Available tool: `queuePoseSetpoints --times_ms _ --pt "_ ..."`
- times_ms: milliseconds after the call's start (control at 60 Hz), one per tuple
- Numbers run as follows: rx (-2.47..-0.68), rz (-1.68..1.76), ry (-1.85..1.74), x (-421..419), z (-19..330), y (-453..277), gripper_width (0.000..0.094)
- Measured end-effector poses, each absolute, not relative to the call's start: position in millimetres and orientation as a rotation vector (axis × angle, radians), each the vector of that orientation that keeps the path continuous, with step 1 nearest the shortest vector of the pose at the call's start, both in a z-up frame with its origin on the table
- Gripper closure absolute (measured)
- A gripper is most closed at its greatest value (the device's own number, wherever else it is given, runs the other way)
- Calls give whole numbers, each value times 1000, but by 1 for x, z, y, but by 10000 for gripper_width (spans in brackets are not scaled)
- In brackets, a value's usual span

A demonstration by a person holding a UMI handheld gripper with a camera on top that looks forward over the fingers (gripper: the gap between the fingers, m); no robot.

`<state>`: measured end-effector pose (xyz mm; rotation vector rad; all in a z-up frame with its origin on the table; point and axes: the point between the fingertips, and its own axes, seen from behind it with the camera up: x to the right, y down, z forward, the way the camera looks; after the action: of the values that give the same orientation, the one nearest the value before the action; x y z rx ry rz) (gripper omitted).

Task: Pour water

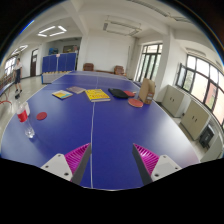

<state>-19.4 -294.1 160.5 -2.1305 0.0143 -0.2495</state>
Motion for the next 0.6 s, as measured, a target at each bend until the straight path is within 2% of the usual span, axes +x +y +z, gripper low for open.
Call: queuePoseSetpoints --times_ms 133,300,400,450,517,567,600 --pt "-2149 -302 44 -15 149 -314 85" --pt "-2193 -314 62 -69 110 -372 89" --pt "-2223 -283 50 -124 83 -396 88" --pt "-2237 -259 38 -160 81 -399 86" --pt "-2225 -210 14 -208 71 -393 79" --pt "-2211 -173 3 -253 61 -352 83" --pt "-2202 -145 -5 -277 64 -371 85"
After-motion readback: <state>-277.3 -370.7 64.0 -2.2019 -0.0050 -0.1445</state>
